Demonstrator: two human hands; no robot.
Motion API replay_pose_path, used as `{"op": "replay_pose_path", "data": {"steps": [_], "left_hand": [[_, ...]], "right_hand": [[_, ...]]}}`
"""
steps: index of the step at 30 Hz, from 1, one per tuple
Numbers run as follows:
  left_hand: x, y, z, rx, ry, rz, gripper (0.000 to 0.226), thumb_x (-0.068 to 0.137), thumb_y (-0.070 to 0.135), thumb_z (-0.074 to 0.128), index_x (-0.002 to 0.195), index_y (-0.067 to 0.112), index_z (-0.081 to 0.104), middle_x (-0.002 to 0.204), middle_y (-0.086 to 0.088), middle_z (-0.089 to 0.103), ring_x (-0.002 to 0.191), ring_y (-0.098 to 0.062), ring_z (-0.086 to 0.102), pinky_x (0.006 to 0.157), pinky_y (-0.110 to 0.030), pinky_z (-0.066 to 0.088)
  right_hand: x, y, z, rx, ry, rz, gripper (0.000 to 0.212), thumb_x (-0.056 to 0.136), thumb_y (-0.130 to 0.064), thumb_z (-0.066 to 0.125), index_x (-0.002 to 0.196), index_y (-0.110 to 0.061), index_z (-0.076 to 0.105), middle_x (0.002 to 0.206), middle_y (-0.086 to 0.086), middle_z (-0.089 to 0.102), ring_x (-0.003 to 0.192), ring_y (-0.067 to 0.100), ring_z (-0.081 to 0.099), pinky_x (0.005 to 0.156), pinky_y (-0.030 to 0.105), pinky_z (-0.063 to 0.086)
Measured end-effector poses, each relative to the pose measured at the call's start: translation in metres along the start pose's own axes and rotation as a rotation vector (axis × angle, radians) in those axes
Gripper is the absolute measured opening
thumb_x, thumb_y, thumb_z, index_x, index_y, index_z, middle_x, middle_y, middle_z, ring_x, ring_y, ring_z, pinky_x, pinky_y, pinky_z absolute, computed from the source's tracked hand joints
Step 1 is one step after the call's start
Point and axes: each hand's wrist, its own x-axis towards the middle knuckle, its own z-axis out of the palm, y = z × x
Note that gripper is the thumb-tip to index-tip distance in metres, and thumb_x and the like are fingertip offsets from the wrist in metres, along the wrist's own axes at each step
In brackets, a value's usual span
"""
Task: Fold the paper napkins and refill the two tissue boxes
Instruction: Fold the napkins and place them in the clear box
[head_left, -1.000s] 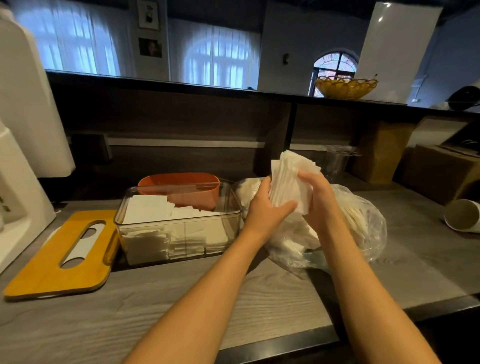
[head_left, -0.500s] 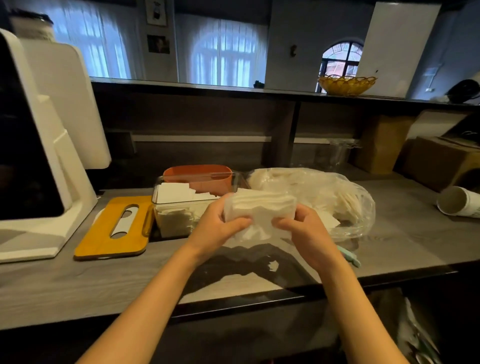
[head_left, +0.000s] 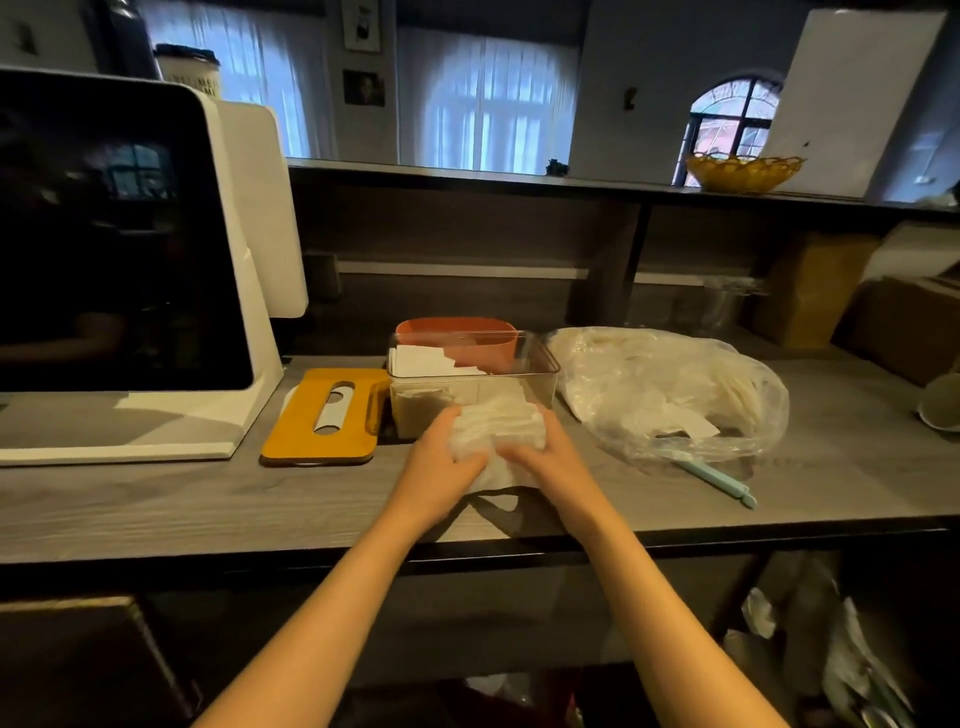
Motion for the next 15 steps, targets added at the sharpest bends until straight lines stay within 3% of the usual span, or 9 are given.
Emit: {"op": "replay_pose_path", "data": {"steps": [3, 5, 8, 11, 15], "left_hand": [[0.001, 0.007, 0.022, -0.226, 0.108, -0.081, 0.045, 0.092, 0.034, 0.063, 0.135, 0.024, 0.052, 0.123, 0.008, 0.061, 0.115, -0.008, 0.058, 0.092, -0.024, 0.051], [0.004, 0.012, 0.032, -0.296, 0.229, -0.123, 0.042, 0.098, 0.04, 0.059, 0.136, 0.022, 0.054, 0.125, 0.007, 0.061, 0.112, -0.009, 0.059, 0.087, -0.025, 0.052], [0.008, 0.018, 0.036, -0.287, 0.411, -0.134, 0.023, 0.101, 0.033, 0.057, 0.118, 0.02, 0.063, 0.107, 0.01, 0.064, 0.098, -0.006, 0.061, 0.069, -0.014, 0.046], [0.011, 0.016, 0.034, -0.257, 0.559, -0.134, 0.009, 0.098, 0.019, 0.059, 0.1, 0.018, 0.068, 0.097, 0.01, 0.064, 0.094, -0.007, 0.06, 0.069, -0.015, 0.046], [0.011, 0.014, 0.033, -0.277, 0.549, -0.085, 0.011, 0.098, 0.014, 0.056, 0.095, 0.018, 0.066, 0.099, 0.005, 0.064, 0.094, -0.006, 0.06, 0.069, -0.017, 0.048]], "right_hand": [[0.008, 0.002, 0.021, 0.094, 0.275, 0.073, 0.063, 0.084, -0.044, 0.071, 0.139, -0.024, 0.051, 0.126, -0.004, 0.065, 0.113, 0.012, 0.063, 0.097, 0.036, 0.054], [0.013, 0.001, 0.027, 0.06, 0.416, 0.106, 0.059, 0.08, -0.054, 0.069, 0.128, -0.022, 0.06, 0.115, -0.004, 0.069, 0.104, 0.013, 0.066, 0.093, 0.041, 0.056], [0.022, -0.004, 0.026, -0.029, 0.517, 0.12, 0.035, 0.088, -0.048, 0.068, 0.108, -0.019, 0.066, 0.098, -0.006, 0.068, 0.092, 0.012, 0.065, 0.084, 0.036, 0.056], [0.027, -0.006, 0.025, -0.117, 0.569, 0.088, 0.027, 0.09, -0.046, 0.067, 0.088, -0.02, 0.062, 0.083, -0.008, 0.063, 0.079, 0.008, 0.059, 0.07, 0.027, 0.047], [0.029, 0.003, 0.03, -0.132, 0.581, 0.025, 0.025, 0.091, -0.036, 0.067, 0.075, -0.018, 0.059, 0.075, -0.002, 0.064, 0.075, 0.014, 0.061, 0.069, 0.032, 0.048]]}}
